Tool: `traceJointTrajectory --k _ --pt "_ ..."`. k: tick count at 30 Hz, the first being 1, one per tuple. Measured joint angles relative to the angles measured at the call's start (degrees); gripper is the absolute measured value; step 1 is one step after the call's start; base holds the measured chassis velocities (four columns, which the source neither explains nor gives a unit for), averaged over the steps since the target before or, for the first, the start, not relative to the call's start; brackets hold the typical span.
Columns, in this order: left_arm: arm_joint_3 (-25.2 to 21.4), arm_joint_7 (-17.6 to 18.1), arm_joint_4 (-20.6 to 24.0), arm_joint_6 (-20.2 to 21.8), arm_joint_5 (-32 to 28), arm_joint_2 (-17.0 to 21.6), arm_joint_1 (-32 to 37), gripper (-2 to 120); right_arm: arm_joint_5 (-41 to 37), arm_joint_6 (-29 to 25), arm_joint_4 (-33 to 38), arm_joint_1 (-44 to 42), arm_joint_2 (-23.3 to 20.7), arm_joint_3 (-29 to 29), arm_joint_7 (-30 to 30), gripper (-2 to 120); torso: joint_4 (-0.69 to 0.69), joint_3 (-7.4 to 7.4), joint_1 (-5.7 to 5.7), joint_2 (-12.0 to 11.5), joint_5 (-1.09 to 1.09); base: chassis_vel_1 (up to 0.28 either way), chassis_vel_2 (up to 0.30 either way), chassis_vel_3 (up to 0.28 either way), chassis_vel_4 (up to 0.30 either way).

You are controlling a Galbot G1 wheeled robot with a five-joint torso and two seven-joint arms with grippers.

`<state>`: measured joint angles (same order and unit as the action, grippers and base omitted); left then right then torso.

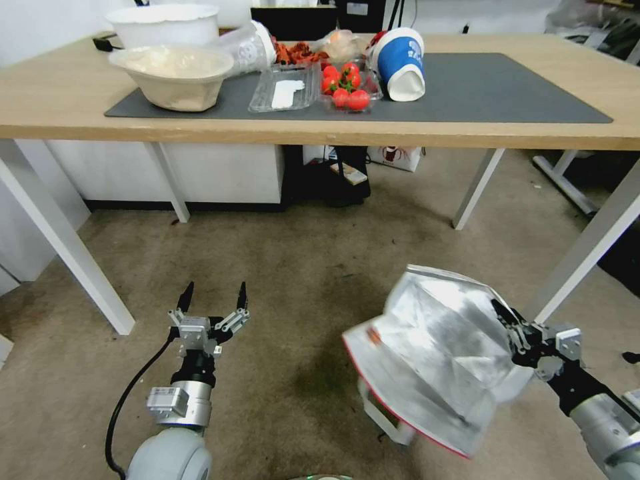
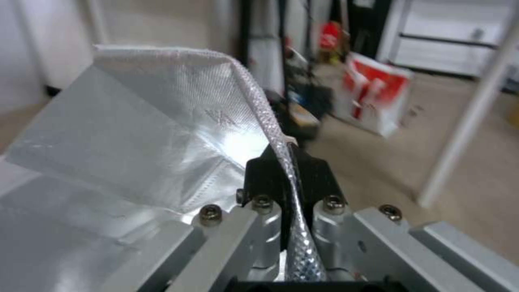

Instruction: Pick up the food delivery bag from the floor and place it on the table.

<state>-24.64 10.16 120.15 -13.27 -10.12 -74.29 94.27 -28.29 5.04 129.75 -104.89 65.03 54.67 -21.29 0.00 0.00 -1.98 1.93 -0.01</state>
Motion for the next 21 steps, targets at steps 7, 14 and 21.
traceJointTrajectory --k 7,14,21 --pt "-0.8 -2.3 0.6 -0.9 -1.1 0.2 0.5 99 -1.2 0.8 3.5 0.6 -1.6 0.3 -3.8 0 0.00 0.00 0.00 0.0 0.01 0.000 0.000 0.000 0.000" --pt "-0.8 -2.0 1.2 -1.3 -1.0 0.1 0.7 100 -3.2 0.0 4.5 0.3 -4.3 3.6 -7.6 0 0.00 0.00 0.00 0.0 0.01 0.000 0.000 0.000 0.000" --pt "-1.0 -1.2 1.5 -1.4 -1.0 0.5 0.9 100 -6.4 0.3 5.6 0.2 -7.1 5.5 -8.8 0 0.00 0.00 0.00 0.0 0.01 0.000 0.000 0.000 0.000"
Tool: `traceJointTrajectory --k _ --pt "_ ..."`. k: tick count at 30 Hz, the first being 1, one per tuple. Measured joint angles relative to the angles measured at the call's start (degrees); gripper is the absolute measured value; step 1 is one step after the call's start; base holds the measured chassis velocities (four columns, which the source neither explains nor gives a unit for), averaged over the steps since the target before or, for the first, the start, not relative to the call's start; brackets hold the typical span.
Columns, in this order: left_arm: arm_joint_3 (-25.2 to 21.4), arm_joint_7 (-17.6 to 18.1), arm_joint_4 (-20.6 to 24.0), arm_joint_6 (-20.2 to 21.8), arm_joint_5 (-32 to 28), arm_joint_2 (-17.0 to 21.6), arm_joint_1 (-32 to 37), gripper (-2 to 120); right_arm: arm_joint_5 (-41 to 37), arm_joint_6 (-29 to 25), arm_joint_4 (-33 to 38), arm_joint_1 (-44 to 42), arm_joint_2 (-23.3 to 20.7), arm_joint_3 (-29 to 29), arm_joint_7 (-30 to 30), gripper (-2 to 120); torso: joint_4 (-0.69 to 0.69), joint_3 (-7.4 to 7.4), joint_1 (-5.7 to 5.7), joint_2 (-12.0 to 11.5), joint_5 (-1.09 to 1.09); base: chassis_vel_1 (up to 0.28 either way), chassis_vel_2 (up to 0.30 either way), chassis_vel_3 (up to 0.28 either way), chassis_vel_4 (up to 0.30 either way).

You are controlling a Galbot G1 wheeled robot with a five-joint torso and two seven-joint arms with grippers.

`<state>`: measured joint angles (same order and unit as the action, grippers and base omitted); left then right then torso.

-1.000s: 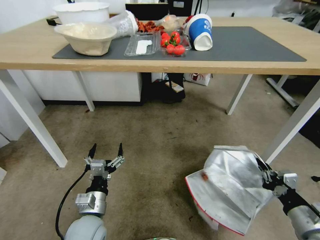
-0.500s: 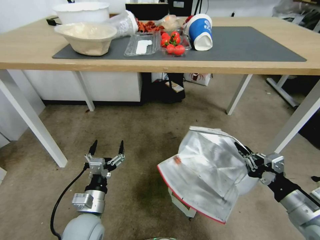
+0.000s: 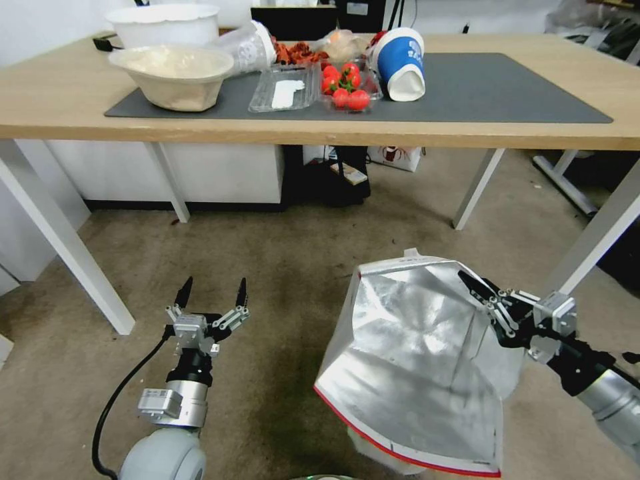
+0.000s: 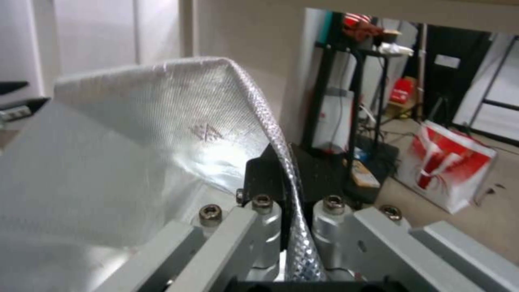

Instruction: Pick up the food delivery bag from the floor and place it on the table.

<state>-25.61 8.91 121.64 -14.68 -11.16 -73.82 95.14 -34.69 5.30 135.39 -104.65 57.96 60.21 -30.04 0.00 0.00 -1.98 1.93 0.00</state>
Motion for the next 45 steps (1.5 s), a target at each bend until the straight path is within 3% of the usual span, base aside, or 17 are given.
traceJointTrajectory --k 11,18,45 --pt "-0.2 0.4 0.9 0.4 0.0 0.3 0.3 100 -7.8 1.9 3.4 -0.1 -2.2 0.2 0.3 0 0.00 0.00 0.00 0.0 0.00 0.000 0.000 0.000 0.000" --pt "-0.2 0.5 0.7 0.5 -0.3 0.3 0.0 100 -14.5 4.6 7.1 -0.8 -1.7 -1.4 3.5 0 0.00 0.00 0.00 0.0 0.00 0.000 0.000 0.000 0.000" --pt "-0.8 -0.3 0.6 0.4 -1.5 0.9 -0.2 100 -14.0 5.0 7.9 -1.8 -0.6 -3.9 3.1 0 0.01 0.00 0.00 0.0 0.00 0.000 0.000 0.000 0.000"
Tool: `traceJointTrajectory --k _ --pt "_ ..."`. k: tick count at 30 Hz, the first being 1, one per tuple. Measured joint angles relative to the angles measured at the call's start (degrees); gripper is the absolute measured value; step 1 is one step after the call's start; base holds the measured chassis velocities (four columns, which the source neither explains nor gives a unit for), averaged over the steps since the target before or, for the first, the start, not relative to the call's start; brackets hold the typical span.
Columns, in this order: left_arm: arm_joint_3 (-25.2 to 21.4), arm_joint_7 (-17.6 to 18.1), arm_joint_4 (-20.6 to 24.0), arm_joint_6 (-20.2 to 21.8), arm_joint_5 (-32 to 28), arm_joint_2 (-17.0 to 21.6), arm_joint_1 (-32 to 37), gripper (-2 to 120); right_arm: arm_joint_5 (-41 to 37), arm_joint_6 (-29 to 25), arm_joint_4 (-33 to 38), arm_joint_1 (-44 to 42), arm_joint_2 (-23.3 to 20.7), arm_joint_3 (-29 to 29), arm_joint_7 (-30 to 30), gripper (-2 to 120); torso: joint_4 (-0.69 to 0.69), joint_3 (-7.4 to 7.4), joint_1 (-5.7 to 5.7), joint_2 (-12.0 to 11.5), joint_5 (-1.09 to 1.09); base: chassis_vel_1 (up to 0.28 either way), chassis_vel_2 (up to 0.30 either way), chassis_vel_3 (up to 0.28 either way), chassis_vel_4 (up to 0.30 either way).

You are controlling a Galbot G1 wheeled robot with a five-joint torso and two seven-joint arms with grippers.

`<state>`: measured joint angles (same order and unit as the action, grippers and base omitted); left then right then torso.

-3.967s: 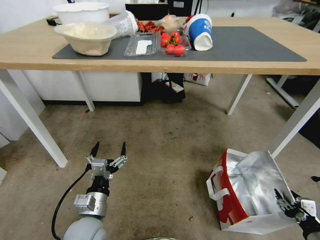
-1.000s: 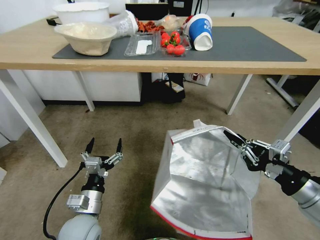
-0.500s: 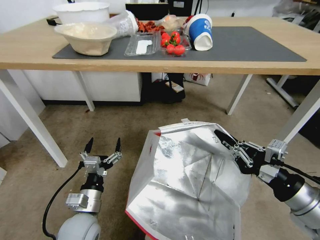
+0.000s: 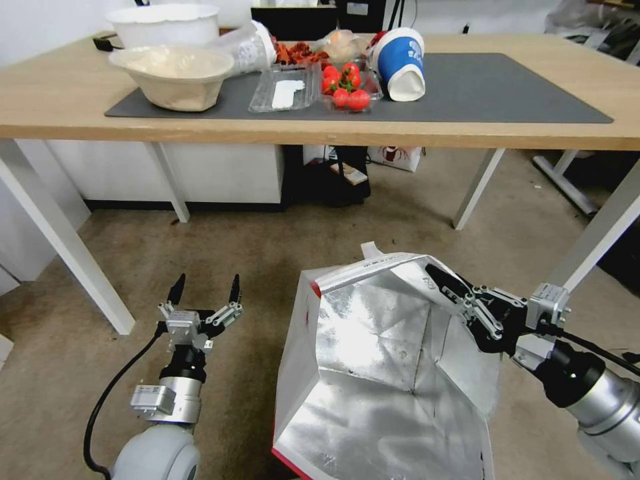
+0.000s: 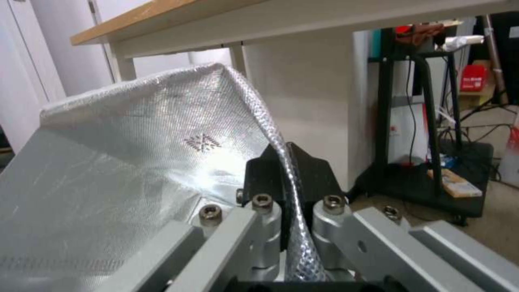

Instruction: Pick up the food delivery bag from the floor and place it on the table.

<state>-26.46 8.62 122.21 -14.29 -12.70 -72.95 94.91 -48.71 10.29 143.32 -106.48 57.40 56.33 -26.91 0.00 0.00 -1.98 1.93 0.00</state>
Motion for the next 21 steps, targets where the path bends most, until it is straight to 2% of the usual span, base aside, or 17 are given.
traceJointTrajectory --k 8,21 --pt "-0.3 -2.0 0.0 -0.3 0.1 -0.1 0.2 100 1.0 -0.6 0.0 0.0 0.2 0.2 -0.6 0 -0.01 -0.75 -0.01 0.9 0.00 0.000 0.000 0.000 0.000" --pt "-0.4 -3.3 0.1 -0.1 0.7 -0.2 0.6 100 1.2 -0.8 -0.1 -0.2 0.5 0.4 -0.8 0 -0.01 -3.61 -0.20 3.9 0.00 0.000 0.000 0.000 0.000"
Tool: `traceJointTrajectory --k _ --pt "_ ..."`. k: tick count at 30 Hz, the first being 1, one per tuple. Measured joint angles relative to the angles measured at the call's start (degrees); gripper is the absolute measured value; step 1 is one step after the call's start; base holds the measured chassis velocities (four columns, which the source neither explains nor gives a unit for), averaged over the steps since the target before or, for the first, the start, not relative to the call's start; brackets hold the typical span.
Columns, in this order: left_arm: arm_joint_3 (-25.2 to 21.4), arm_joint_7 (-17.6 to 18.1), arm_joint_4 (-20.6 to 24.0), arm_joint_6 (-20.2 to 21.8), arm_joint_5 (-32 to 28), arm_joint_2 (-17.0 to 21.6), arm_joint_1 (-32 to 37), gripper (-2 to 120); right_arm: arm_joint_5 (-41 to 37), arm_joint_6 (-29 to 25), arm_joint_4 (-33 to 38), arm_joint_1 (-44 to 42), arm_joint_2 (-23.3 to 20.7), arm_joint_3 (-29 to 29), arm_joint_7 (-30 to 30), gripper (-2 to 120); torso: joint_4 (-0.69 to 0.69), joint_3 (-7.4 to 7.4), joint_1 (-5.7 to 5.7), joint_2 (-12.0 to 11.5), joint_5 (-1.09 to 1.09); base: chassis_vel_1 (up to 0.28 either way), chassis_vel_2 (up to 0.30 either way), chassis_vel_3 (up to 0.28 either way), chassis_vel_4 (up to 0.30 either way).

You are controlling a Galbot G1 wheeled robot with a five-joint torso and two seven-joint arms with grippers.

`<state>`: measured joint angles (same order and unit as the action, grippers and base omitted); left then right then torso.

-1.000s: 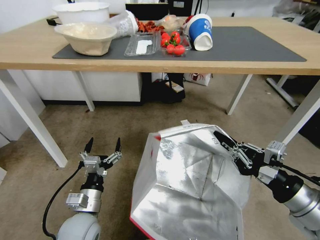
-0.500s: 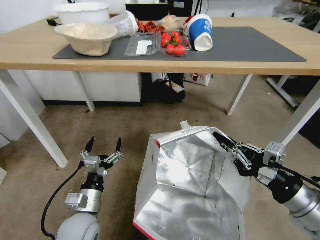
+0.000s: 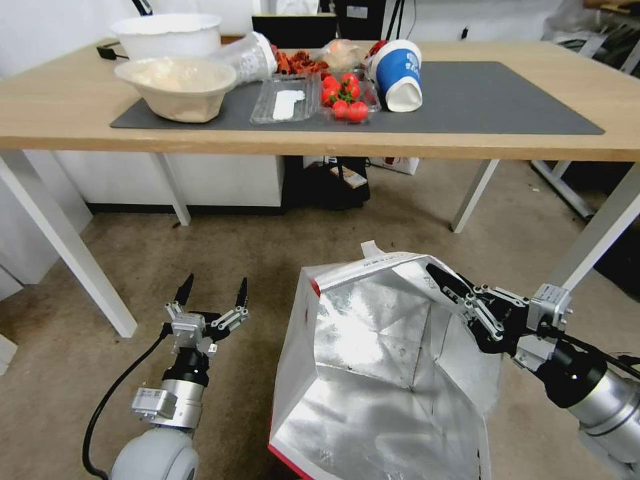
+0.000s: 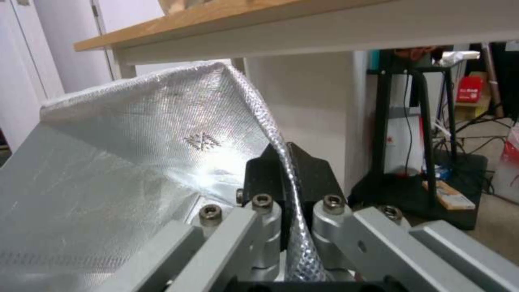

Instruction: Pick up the food delivery bag from the floor and place it on the table.

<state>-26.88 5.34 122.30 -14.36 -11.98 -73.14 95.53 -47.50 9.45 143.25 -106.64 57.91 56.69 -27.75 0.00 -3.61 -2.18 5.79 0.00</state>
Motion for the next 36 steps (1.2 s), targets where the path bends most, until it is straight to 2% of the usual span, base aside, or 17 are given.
traceJointTrajectory --k 3,8,11,13,18,36 --pt "-0.1 -0.1 0.3 0.1 0.1 0.1 0.2 100 -0.1 0.0 0.0 0.0 0.0 0.1 0.0 0 0.00 -0.96 -0.19 1.2 0.00 0.000 0.000 0.000 0.000" --pt "-0.1 -0.2 0.4 0.2 0.2 0.1 0.2 100 -0.3 0.0 0.0 -0.2 0.1 0.1 0.0 0 0.00 -1.37 -0.28 1.6 0.00 0.000 0.000 0.000 0.000" --pt "-0.1 -0.2 0.7 0.4 0.5 0.1 0.4 100 -0.7 0.1 0.0 -0.6 0.2 0.1 0.0 0 0.00 -2.49 -0.46 2.9 0.00 0.000 0.000 0.000 0.000" --pt "-0.1 -0.2 0.8 0.5 0.6 0.1 0.5 100 -1.2 0.1 0.0 -0.8 0.2 0.0 0.0 0 0.00 -2.70 -0.50 3.2 0.00 0.000 0.000 0.000 0.000" --pt "-0.1 -0.2 1.0 0.5 0.7 0.5 0.7 100 -4.7 1.2 0.0 -1.4 -0.2 -0.4 1.5 0 0.00 -3.72 -0.86 4.6 0.00 0.000 0.000 0.000 0.000" --pt "0.0 -0.2 1.2 0.4 1.0 0.3 0.9 100 -8.5 1.2 0.0 -1.2 0.3 -4.7 5.9 0 0.00 -6.98 -1.76 8.7 0.00 0.000 0.000 0.000 0.000"
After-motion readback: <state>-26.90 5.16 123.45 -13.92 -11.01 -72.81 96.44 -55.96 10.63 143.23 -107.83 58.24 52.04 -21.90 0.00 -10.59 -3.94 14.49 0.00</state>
